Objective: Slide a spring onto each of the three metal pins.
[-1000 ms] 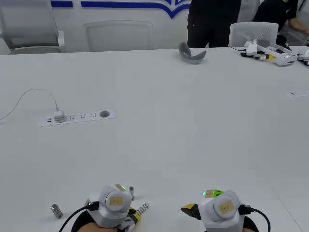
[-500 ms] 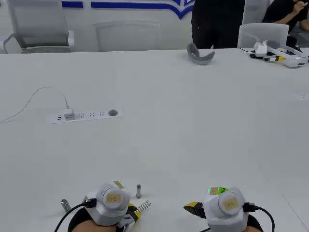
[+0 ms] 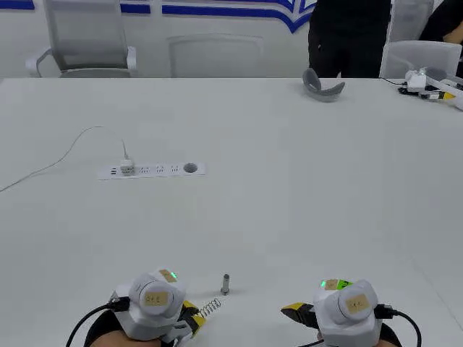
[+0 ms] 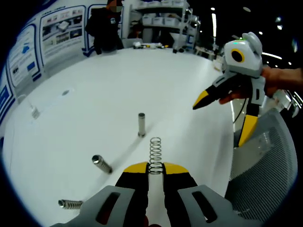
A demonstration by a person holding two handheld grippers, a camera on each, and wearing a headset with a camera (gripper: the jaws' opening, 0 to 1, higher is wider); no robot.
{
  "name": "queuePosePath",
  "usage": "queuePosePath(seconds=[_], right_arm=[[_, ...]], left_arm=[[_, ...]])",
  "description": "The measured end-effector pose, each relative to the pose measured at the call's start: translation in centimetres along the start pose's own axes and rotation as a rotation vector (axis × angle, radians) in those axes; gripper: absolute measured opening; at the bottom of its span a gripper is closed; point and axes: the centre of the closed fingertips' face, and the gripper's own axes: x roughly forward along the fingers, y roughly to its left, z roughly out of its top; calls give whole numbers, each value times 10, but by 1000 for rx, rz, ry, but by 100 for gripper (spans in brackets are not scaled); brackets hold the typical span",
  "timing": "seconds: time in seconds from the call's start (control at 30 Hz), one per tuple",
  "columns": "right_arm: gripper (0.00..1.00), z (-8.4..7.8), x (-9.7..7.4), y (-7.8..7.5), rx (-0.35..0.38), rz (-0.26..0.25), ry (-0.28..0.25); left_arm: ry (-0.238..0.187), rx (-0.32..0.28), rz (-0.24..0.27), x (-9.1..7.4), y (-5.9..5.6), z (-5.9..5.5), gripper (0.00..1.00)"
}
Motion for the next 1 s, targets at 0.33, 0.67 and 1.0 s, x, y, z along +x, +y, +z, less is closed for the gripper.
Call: queuePosePath(seconds=[0.33, 0.67, 1.0], right_arm=[[76, 21, 13, 10, 64, 63, -60], [66, 54, 32, 28, 87, 151, -106], [53, 87, 48, 49, 68, 238, -108]], left_arm=[[-17, 29, 12, -31, 3, -7, 11], [-25, 48, 26, -56, 5, -11, 11], [-53, 83, 8, -64, -2, 2, 11]])
